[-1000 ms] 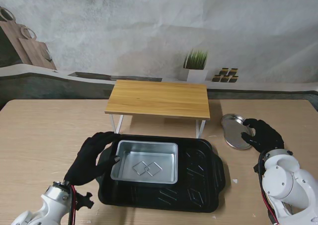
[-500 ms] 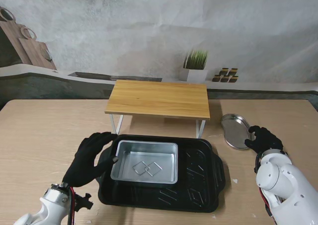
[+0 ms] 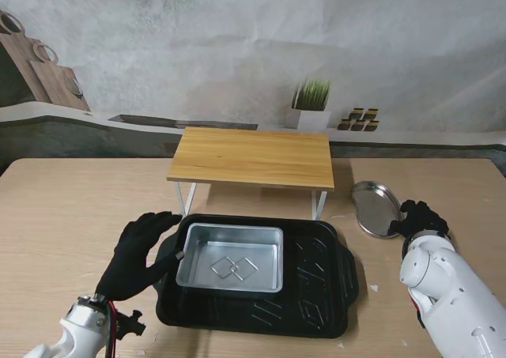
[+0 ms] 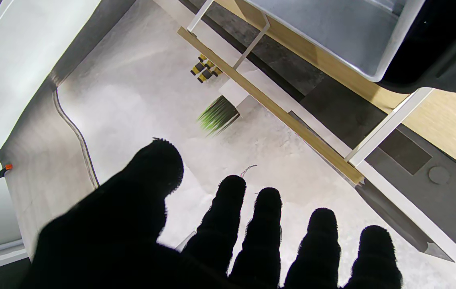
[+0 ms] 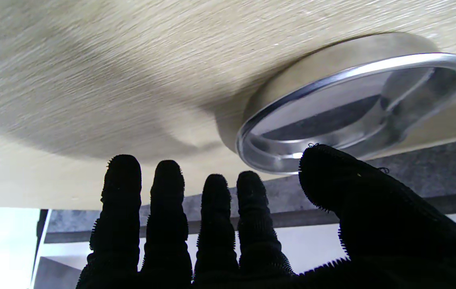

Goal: Stack the baking trays onto the shelf

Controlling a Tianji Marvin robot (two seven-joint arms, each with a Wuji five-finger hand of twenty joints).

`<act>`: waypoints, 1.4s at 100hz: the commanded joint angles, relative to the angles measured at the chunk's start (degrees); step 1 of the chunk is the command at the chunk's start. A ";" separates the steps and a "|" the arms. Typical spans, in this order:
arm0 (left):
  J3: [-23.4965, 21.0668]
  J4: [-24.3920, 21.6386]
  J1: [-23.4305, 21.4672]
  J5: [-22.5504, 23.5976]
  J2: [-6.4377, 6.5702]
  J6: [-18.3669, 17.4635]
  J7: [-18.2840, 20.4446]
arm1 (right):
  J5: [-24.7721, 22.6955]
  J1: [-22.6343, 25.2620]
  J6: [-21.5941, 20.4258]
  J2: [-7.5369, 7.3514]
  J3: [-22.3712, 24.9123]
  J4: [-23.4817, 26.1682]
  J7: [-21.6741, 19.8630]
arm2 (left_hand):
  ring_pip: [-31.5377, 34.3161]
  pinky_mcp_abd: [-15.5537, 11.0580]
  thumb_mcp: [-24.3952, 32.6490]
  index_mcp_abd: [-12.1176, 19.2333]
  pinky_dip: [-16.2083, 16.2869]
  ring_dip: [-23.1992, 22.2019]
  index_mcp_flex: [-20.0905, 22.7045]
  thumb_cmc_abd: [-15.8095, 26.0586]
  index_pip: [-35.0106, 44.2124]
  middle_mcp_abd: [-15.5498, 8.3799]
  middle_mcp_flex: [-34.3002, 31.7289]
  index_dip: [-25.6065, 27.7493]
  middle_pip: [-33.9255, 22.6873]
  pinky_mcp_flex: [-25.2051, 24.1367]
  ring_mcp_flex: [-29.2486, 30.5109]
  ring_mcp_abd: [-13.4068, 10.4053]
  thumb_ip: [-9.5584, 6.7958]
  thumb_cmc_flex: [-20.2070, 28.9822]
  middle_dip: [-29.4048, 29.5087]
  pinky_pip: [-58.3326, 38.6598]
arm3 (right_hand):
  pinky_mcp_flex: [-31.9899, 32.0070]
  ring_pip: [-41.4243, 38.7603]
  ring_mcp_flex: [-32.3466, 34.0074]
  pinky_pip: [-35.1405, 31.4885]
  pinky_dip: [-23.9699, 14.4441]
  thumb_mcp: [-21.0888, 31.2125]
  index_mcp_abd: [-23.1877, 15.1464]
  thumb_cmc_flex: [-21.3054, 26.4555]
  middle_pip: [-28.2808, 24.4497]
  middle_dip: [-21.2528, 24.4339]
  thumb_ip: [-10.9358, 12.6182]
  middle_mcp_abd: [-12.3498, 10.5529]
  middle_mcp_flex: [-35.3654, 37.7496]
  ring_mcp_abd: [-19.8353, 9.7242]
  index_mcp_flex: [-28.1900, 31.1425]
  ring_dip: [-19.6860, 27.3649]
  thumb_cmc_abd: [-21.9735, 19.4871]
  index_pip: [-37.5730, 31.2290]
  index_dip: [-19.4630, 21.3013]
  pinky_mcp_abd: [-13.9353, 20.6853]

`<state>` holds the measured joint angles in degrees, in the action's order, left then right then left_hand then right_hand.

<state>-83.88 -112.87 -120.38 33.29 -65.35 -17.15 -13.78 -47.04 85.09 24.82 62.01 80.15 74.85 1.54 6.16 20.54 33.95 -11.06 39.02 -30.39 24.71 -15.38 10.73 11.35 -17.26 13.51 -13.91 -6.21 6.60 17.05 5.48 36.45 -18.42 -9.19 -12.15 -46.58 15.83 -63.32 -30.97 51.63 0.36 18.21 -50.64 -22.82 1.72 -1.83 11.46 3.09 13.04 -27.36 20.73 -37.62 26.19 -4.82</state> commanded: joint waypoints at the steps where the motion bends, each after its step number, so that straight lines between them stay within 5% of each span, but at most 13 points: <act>1: -0.09 -0.20 -0.50 0.20 -0.24 -0.09 0.43 | -0.44 -0.72 0.43 0.14 -0.37 -1.03 -0.87 | -1.21 0.07 -0.81 -0.13 0.68 -0.25 -0.26 1.51 -0.88 0.52 -0.06 -0.08 0.79 -0.84 -0.73 -0.31 -1.31 0.57 -0.15 0.45 | -0.53 -2.69 -2.14 -3.47 -1.88 0.26 0.66 -1.77 -2.93 -0.90 -3.07 0.80 -2.01 0.38 1.75 -1.57 1.85 -0.92 -0.74 1.61; 23: -0.17 -0.04 -0.51 0.63 -0.24 -0.17 0.21 | -1.20 -3.13 1.75 -0.26 -2.51 -4.33 -1.94 | -1.24 0.08 -0.65 -0.08 0.71 -0.20 -0.27 1.40 -0.81 0.59 -0.06 -0.06 0.80 -0.85 -0.83 -0.37 -1.30 0.74 -0.16 0.47 | -1.28 -9.52 -2.06 -7.25 -3.23 2.04 0.79 -1.81 -8.83 -4.64 -3.48 0.73 -2.43 0.47 5.59 -4.68 3.71 -4.80 1.82 2.99; 45: -0.08 -0.12 -0.44 0.46 -0.26 0.22 0.23 | -0.74 -5.00 3.36 0.00 -4.48 -6.77 -0.49 | -1.24 0.04 -0.54 -0.10 0.72 -0.19 -0.17 1.46 -0.76 0.51 -0.07 -0.06 0.80 -0.83 -0.89 -0.48 -1.25 0.92 -0.18 0.49 | -3.28 -14.50 1.80 -12.74 -3.92 3.11 0.68 -2.65 -14.78 -14.07 -4.05 1.27 -0.04 1.73 5.85 -7.37 4.48 -15.28 14.55 3.98; 64: -0.16 -0.05 -0.32 0.40 -0.26 0.09 0.29 | -0.05 -6.17 4.27 0.20 -5.34 -8.16 0.23 | -1.22 0.08 -0.52 -0.13 0.74 -0.20 -0.08 1.43 -0.73 0.53 -0.25 -0.06 0.72 -0.83 -0.84 -0.47 -1.23 0.92 -0.22 0.49 | -4.27 -15.42 3.60 -15.04 -4.20 2.70 -0.24 -3.14 -16.21 -16.38 -4.41 0.21 1.44 1.46 8.23 -8.74 4.59 -23.21 20.84 4.39; 80: -0.10 0.08 -0.14 0.44 -0.28 0.12 0.12 | -0.12 -6.37 3.88 0.08 -5.47 -8.28 -0.19 | -1.20 0.09 -0.39 -0.21 0.76 -0.20 0.10 1.37 -0.67 0.62 -0.35 -0.03 0.71 -0.83 -0.81 -0.50 -1.24 1.08 -0.24 0.49 | -4.36 -15.06 4.18 -15.29 -3.89 7.67 -0.77 0.89 -15.23 -16.24 -4.50 0.33 1.84 1.31 9.67 -8.32 7.33 -20.14 19.59 4.29; 90: -0.07 0.13 -0.06 0.50 -0.32 0.21 -0.07 | -0.69 -6.26 3.11 -0.16 -5.32 -8.11 -0.90 | -1.19 0.07 -0.39 -0.12 0.78 -0.22 0.22 1.37 -0.64 0.75 -0.48 -0.02 0.68 -0.83 -0.79 -0.47 -1.23 1.13 -0.26 0.48 | -4.36 -15.26 4.67 -15.34 -3.78 12.62 -2.69 5.74 -14.49 -15.49 -7.72 0.15 2.46 1.01 10.88 -8.02 11.18 -19.15 11.92 4.28; 104: 0.01 0.25 0.12 0.53 -0.35 0.35 -0.30 | -1.06 -5.89 1.89 -0.27 -4.68 -7.78 -1.02 | -1.19 0.03 -0.34 -0.24 0.82 -0.23 0.33 1.34 -0.62 0.79 -0.60 0.00 0.69 -0.83 -0.78 -0.54 -1.22 1.08 -0.28 0.46 | -4.35 -15.40 5.16 -15.34 -3.77 16.45 -5.61 12.23 -14.33 -14.86 -10.23 -0.55 3.47 0.62 12.25 -8.09 15.54 -20.70 9.75 4.28; 115: 0.06 0.17 0.11 0.33 -0.36 0.51 -0.22 | -0.78 -5.73 1.65 -0.21 -4.30 -7.60 -0.96 | -1.19 0.00 -0.30 -0.29 0.81 -0.25 0.47 1.30 -0.61 0.85 -0.71 0.01 0.70 -0.83 -0.84 -0.52 -1.21 1.15 -0.30 0.48 | -4.35 -15.17 4.59 -15.34 -3.77 13.83 -4.63 6.13 -14.32 -14.77 -10.00 -0.40 2.82 0.65 12.03 -8.02 12.77 -20.04 9.75 4.28; 125: 0.02 0.24 0.19 0.34 -0.36 0.38 -0.23 | 0.18 -5.87 1.94 -0.01 -4.23 -7.70 -0.71 | -1.20 0.05 -0.24 -0.39 0.81 -0.25 0.57 1.31 -0.61 0.90 -0.81 0.02 0.70 -0.84 -0.84 -0.51 -1.21 1.20 -0.31 0.49 | -4.14 -15.00 4.04 -14.68 -3.45 8.67 -3.17 0.08 -14.29 -14.68 -5.22 -0.14 2.27 0.82 12.52 -7.91 8.39 -16.98 13.87 4.25; 140: -0.04 0.29 0.26 0.18 -0.36 0.25 -0.11 | 0.57 -6.16 1.54 -0.04 -4.49 -8.08 -1.05 | -1.20 0.04 -0.25 -0.35 0.81 -0.26 0.74 1.33 -0.62 0.84 -0.91 0.03 0.75 -0.83 -0.81 -0.51 -1.18 1.20 -0.31 0.50 | -3.65 -14.80 3.58 -14.05 -3.28 6.52 -6.31 -0.61 -13.58 -14.33 -5.71 -0.43 1.49 0.55 9.45 -7.81 10.24 -13.43 14.20 4.13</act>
<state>-83.93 -112.44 -120.04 33.71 -65.49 -16.92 -14.64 -46.71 78.93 26.84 61.55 75.89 66.82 1.29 6.16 20.54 33.95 -11.09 39.31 -30.39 24.71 -15.38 10.72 11.40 -17.87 13.51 -13.91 -6.21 6.60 17.05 5.48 36.51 -18.42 -9.19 -16.43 -60.93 20.35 -76.22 -33.70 58.53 -4.00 18.92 -65.07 -37.46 -6.38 -1.77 14.52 3.21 23.69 -35.35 30.41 -52.46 39.95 -1.49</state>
